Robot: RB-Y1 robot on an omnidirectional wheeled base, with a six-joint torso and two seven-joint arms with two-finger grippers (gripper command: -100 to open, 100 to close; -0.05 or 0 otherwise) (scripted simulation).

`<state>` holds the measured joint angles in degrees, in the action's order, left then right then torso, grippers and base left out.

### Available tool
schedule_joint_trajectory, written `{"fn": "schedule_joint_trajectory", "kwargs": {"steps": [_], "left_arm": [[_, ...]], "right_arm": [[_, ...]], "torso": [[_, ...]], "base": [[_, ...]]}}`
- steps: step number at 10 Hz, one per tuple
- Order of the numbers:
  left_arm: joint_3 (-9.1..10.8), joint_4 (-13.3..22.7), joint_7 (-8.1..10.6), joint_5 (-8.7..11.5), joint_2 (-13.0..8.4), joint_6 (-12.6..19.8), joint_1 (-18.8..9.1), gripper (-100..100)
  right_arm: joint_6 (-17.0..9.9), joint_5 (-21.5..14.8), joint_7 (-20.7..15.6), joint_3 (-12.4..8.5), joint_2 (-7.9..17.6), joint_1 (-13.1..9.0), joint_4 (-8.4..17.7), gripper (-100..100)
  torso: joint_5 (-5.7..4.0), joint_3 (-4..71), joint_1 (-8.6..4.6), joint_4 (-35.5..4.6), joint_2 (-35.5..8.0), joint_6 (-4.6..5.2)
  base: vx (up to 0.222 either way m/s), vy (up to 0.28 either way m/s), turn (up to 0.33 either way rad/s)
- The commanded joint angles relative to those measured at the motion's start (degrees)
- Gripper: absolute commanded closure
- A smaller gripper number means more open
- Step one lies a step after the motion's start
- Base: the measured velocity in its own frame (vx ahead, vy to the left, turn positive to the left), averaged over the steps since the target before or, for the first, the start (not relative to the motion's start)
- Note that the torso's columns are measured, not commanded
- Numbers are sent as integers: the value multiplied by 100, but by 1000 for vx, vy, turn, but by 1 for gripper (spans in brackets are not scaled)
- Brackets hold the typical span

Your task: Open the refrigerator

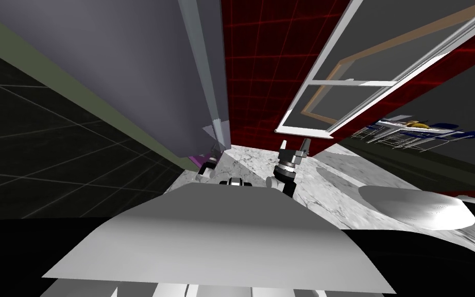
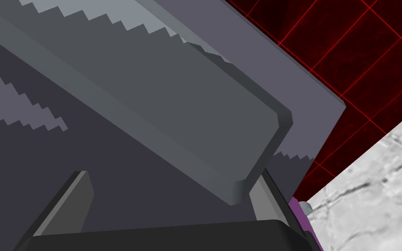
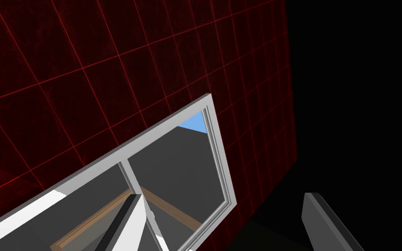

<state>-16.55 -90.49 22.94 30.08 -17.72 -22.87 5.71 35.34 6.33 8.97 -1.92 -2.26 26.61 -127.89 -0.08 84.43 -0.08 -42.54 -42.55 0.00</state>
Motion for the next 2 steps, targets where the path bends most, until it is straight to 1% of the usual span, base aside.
{"fn": "schedule_joint_trajectory", "kwargs": {"steps": [1, 2], "left_arm": [[-3, 10, -1, 0, -1, 9, 9, 0], [-5, 17, -2, 0, -2, 16, 15, 0]], "right_arm": [[0, 0, 0, 0, 0, 0, 0, 0], [0, 0, 0, 0, 0, 0, 0, 0]], "torso": [[2, 6, 3, 8, 11, 0], [4, 10, 5, 14, 18, 0]], "base": [[0, 0, 0], [0, 0, 0]]}}
